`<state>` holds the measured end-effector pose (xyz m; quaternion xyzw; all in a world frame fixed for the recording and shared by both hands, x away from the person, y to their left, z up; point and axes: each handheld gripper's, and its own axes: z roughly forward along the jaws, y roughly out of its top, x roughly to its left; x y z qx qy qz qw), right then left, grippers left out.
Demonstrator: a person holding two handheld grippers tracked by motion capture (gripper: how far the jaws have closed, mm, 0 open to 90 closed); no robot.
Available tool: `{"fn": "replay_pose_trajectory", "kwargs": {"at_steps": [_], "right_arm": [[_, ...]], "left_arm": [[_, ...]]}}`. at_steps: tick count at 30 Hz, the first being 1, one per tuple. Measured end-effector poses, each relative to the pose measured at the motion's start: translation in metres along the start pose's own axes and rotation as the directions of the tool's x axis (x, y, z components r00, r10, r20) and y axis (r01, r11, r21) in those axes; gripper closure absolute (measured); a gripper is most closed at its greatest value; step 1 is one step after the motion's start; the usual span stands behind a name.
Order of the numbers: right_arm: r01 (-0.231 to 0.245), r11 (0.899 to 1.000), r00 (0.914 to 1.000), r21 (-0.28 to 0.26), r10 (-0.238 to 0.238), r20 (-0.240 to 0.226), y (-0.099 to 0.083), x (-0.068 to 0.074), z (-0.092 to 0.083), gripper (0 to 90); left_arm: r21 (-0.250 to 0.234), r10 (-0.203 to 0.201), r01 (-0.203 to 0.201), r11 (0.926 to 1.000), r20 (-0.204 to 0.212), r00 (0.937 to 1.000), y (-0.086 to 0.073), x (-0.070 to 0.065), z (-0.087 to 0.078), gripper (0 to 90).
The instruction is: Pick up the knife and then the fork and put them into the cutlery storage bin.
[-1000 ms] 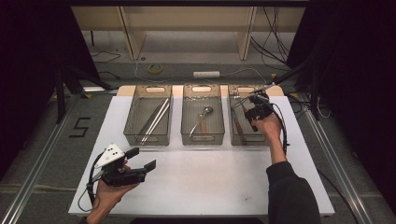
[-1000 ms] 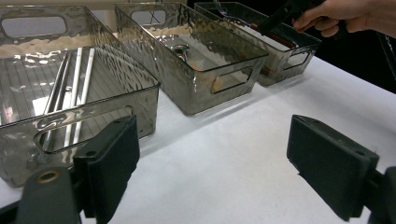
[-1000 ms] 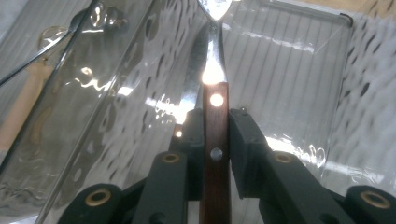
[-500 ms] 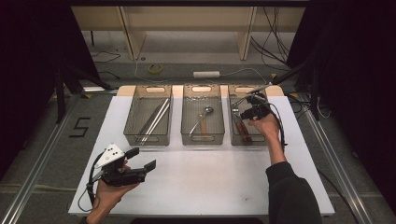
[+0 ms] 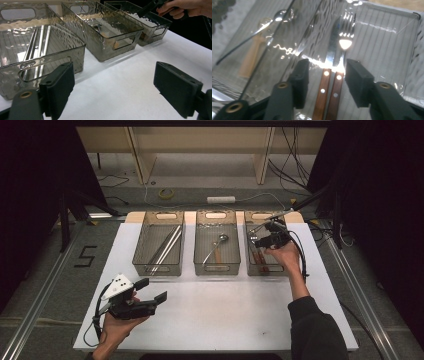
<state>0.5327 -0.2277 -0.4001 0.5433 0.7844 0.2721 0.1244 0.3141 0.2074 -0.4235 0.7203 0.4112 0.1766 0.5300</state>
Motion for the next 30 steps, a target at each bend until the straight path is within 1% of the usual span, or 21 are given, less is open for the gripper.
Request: {"fn": "replay_pose_trajectory", "kwargs": {"at_steps": [2, 3, 7, 8, 15, 19, 22, 25, 30], "right_arm": [[0.001, 1.0, 1.0, -0.008, -0.001, -0.009, 0.0, 0.002, -0.002, 49.5], [0.004, 1.0, 1.0, -0.01, -0.004, -0.005, 0.0, 0.004, -0.003, 47.5], [0.018, 0.999, 0.9997, -0.04, -0.019, -0.014, -0.004, 0.01, -0.007, 41.1], [0.025, 0.998, 0.9995, -0.05, -0.026, -0.019, -0.006, 0.011, -0.008, 40.4], [0.029, 0.993, 0.998, -0.117, -0.035, -0.053, -0.018, 0.022, -0.02, 37.7], [0.042, 0.986, 0.9963, -0.161, -0.053, -0.067, -0.026, 0.028, -0.028, 36.2], [0.055, 0.979, 0.9942, -0.199, -0.072, -0.08, -0.035, 0.035, -0.034, 35.7], [0.069, 0.972, 0.9918, -0.223, -0.091, -0.089, -0.044, 0.041, -0.039, 35.0], [0.077, 0.962, 0.9885, -0.261, -0.108, -0.106, -0.055, 0.048, -0.046, 33.7]], "left_arm": [[0.001, 0.001, -0.001, 1.0, 0.0, 1.0, 0.0, 0.0, 0.0, 16.8], [0.001, 0.001, -0.001, 1.0, 0.0, 1.0, 0.0, 0.0, 0.0, 16.8], [0.002, 0.001, -0.001, 1.0, 0.0, 1.0, 0.0, 0.0, 0.0, 16.8], [0.002, 0.001, -0.001, 1.0, 0.001, 1.0, 0.0, 0.0, 0.0, 16.8], [0.001, -0.001, 0.001, 1.0, 0.001, 1.0, 0.0, 0.0, 0.0, 16.8], [0.001, -0.001, 0.001, 1.0, 0.0, 1.0, 0.0, -0.001, 0.0, 16.8], [0.003, 0.0, 0.0, 1.0, 0.001, 1.0, 0.0, -0.001, 0.001, 16.7], [0.004, 0.0, 0.0, 1.0, 0.003, 1.0, 0.0, -0.001, 0.001, 16.7], [0.005, -0.004, 0.004, 1.0, 0.007, 1.0, 0.0, -0.001, 0.001, 16.7]]}}
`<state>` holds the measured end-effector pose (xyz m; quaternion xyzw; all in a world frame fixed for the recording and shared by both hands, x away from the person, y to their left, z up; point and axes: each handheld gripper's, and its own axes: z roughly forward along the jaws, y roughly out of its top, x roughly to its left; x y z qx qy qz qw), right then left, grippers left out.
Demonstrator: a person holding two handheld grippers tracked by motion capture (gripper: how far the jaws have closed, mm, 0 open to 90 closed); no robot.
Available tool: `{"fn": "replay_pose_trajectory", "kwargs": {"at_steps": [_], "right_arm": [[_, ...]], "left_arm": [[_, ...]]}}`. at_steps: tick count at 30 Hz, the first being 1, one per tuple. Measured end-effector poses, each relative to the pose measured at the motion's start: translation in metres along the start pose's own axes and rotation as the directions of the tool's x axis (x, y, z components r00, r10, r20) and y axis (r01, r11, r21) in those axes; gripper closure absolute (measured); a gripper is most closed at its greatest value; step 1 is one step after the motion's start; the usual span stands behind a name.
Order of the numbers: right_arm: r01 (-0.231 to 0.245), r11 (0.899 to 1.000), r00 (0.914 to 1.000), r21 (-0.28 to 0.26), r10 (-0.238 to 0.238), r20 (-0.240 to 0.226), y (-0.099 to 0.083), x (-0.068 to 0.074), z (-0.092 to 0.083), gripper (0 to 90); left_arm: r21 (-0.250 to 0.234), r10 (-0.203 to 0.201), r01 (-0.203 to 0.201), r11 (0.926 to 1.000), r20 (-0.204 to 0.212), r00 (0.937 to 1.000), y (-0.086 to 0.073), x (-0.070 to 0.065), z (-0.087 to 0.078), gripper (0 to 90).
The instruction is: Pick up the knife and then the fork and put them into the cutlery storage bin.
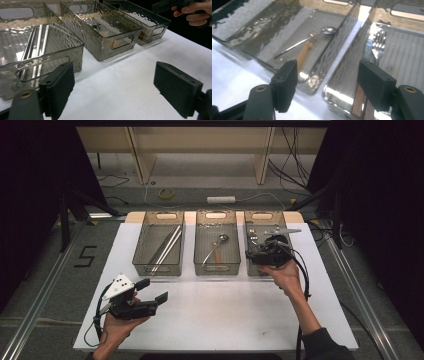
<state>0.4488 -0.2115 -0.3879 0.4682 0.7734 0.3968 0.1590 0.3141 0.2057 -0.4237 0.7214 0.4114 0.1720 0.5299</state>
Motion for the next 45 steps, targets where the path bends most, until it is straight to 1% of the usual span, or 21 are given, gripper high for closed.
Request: {"fn": "replay_pose_trajectory", "kwargs": {"at_steps": [2, 3, 5, 8, 11, 14, 21, 24, 26, 29, 31, 36, 40, 42, 45], "right_arm": [[0.003, 0.999, 0.9999, -0.034, -0.003, -0.012, -0.004, 0.004, -0.005, 33.7], [0.004, 0.999, 0.9997, -0.042, -0.005, -0.022, -0.006, 0.006, -0.007, 33.3], [0.005, 0.998, 0.9994, -0.057, -0.007, -0.035, -0.01, 0.01, -0.011, 33.1], [0.026, 0.997, 0.9984, -0.067, -0.03, -0.048, -0.016, 0.016, -0.017, 32.3], [0.03, 0.996, 0.997, -0.084, -0.036, -0.069, -0.024, 0.021, -0.022, 31.9], [0.03, 0.994, 0.9956, -0.102, -0.039, -0.085, -0.031, 0.022, -0.027, 31.8], [0.017, 0.989, 0.9926, -0.145, -0.035, -0.116, -0.045, 0.025, -0.036, 31.5], [0.012, 0.988, 0.9897, -0.155, -0.034, -0.139, -0.05, 0.028, -0.041, 31.0], [0.02, 0.986, 0.9881, -0.163, -0.044, -0.148, -0.054, 0.03, -0.044, 30.5], [0.018, 0.985, 0.9852, -0.173, -0.047, -0.165, -0.061, 0.032, -0.048, 30.0], [0.021, 0.982, 0.9843, -0.186, -0.053, -0.168, -0.065, 0.034, -0.051, 29.5], [0.039, 0.977, 0.9801, -0.209, -0.078, -0.182, -0.075, 0.039, -0.057, 28.5], [0.044, 0.974, 0.979, -0.222, -0.086, -0.185, -0.082, 0.04, -0.059, 27.8], [0.034, 0.974, 0.9782, -0.224, -0.078, -0.192, -0.086, 0.04, -0.059, 27.7], [0.042, 0.972, 0.9782, -0.233, -0.087, -0.188, -0.092, 0.04, -0.06, 27.6]], "left_arm": [[-0.001, 0.0, 0.0, 1.0, 0.0, 1.0, 0.0, 0.0, 0.0, 16.7], [-0.001, -0.002, 0.002, 1.0, 0.001, 1.0, 0.0, 0.0, 0.0, 16.7], [0.001, -0.003, 0.003, 1.0, 0.001, 1.0, 0.0, 0.001, 0.0, 16.7], [0.001, -0.003, 0.003, 1.0, 0.002, 1.0, 0.0, 0.001, 0.0, 16.7], [0.005, -0.007, 0.007, 1.0, 0.0, 1.0, -0.001, 0.003, 0.0, 16.7], [0.005, -0.014, 0.014, 0.9999, 0.001, 0.9999, -0.001, 0.003, 0.0, 16.7], [0.011, -0.007, 0.007, 0.9999, 0.003, 1.0, -0.001, 0.003, 0.001, 16.7], [0.011, -0.01, 0.01, 0.9999, 0.002, 1.0, -0.002, 0.003, 0.0, 16.7], [0.01, -0.011, 0.011, 0.9999, 0.002, 0.9999, -0.001, 0.003, 0.0, 16.7], [0.008, -0.015, 0.015, 0.9999, 0.01, 0.9998, -0.001, 0.001, 0.0, 16.7], [0.013, -0.006, 0.006, 0.9999, 0.011, 0.9999, 0.0, -0.001, 0.001, 16.6], [0.014, -0.006, 0.006, 0.9999, 0.015, 0.9999, -0.001, -0.001, 0.0, 16.5], [0.014, -0.005, 0.005, 0.9999, 0.018, 0.9998, -0.001, 0.0, 0.0, 16.5], [0.014, -0.007, 0.007, 0.9999, 0.019, 0.9998, -0.001, 0.0, 0.0, 16.5], [0.013, -0.01, 0.01, 0.9999, 0.019, 0.9998, -0.001, 0.0, 0.0, 16.5]]}}
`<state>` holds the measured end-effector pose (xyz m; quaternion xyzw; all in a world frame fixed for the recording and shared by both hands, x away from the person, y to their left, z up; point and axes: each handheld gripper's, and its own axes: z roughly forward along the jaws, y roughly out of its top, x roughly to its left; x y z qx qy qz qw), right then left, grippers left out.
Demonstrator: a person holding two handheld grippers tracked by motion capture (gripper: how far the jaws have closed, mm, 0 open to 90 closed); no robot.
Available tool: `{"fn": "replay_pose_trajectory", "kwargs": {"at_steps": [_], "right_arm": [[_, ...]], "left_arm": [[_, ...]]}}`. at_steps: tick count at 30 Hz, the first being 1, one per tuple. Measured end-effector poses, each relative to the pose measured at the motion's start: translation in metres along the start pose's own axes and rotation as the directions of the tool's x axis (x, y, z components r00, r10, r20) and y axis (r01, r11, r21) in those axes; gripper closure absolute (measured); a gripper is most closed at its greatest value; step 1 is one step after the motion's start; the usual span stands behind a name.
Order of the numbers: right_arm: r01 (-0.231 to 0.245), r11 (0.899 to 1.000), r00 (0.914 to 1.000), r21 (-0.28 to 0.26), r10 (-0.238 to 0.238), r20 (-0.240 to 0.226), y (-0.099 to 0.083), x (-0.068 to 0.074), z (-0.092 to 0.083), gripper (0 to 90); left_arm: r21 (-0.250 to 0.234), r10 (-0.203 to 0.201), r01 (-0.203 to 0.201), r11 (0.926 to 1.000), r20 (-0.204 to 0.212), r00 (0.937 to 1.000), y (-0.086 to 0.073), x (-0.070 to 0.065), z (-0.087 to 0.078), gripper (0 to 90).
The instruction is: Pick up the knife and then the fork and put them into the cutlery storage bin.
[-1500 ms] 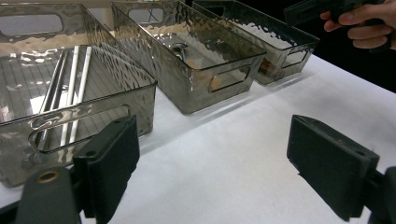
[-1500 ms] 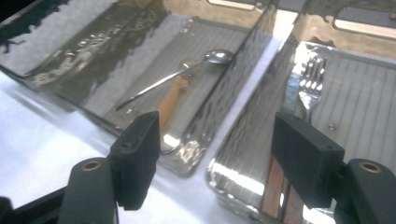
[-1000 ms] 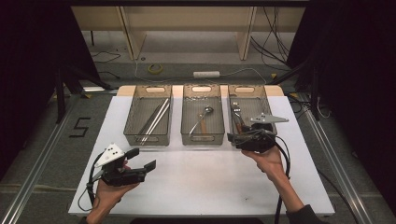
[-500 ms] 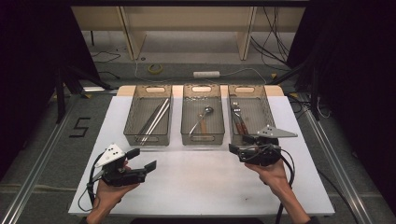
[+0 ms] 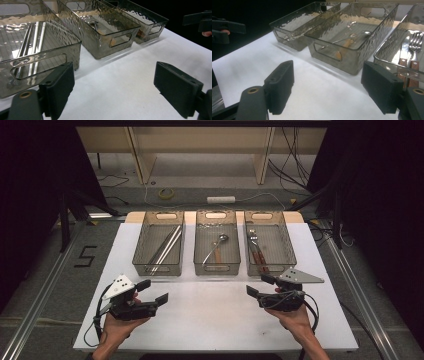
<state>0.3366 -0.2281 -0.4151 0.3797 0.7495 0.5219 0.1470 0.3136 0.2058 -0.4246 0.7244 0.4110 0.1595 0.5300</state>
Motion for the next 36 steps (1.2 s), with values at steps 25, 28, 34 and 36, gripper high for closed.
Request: {"fn": "replay_pose_trajectory", "kwargs": {"at_steps": [25, 28, 34, 36], "right_arm": [[0.032, 0.999, 0.9986, 0.028, -0.033, 0.041, -0.028, 0.006, -0.011, 23.5], [0.035, 0.999, 0.9985, 0.028, -0.036, 0.04, -0.028, 0.007, -0.011, 23.3], [0.034, 0.999, 0.9984, 0.024, -0.035, 0.045, -0.028, 0.007, -0.012, 23.2], [0.034, 0.999, 0.9983, 0.024, -0.035, 0.047, -0.028, 0.007, -0.012, 23.2]], "left_arm": [[0.002, -0.001, 0.001, 1.0, 0.01, 1.0, 0.0, -0.001, 0.0, 16.5], [0.004, -0.002, 0.002, 1.0, 0.01, 0.9999, 0.0, 0.0, 0.0, 16.5], [0.004, 0.0, 0.0, 1.0, 0.011, 0.9999, 0.0, -0.001, 0.001, 16.5], [0.004, 0.0, 0.0, 1.0, 0.011, 0.9999, 0.0, -0.001, 0.001, 16.5]]}}
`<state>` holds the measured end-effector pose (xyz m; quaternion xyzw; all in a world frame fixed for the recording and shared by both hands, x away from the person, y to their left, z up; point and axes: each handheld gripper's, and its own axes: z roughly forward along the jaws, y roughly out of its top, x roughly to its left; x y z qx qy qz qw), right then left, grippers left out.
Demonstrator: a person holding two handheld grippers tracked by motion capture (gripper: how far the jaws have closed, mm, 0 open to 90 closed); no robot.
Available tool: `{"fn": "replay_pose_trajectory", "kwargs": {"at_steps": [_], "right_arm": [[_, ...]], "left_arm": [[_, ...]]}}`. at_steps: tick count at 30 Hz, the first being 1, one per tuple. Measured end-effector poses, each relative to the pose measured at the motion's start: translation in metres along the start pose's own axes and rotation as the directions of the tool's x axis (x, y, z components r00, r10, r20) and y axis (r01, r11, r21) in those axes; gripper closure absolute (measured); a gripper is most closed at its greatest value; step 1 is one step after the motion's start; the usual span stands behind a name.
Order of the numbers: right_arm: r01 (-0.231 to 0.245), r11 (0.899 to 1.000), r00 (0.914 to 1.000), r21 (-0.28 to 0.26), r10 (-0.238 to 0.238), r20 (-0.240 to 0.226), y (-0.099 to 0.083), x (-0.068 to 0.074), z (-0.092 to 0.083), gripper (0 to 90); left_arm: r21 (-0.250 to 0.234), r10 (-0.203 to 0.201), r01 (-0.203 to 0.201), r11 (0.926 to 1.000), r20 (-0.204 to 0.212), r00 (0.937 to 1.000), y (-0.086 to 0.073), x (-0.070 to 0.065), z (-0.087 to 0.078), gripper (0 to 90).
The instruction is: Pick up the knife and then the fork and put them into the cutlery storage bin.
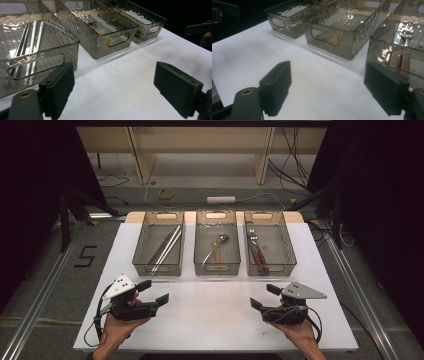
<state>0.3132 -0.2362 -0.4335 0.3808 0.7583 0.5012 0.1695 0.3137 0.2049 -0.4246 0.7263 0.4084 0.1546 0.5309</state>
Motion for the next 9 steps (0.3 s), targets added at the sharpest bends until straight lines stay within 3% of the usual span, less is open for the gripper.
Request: {"fn": "replay_pose_trajectory", "kwargs": {"at_steps": [9], "right_arm": [[-0.003, 1.0, 1.0, -0.007, 0.003, 0.007, 0.0007, -0.0011, -0.0009, 23.3]], "left_arm": [[0.001, -0.001, 0.001, 1.0, 0.0, 1.0, 0.0, 0.0, 0.0002, 16.5]]}}
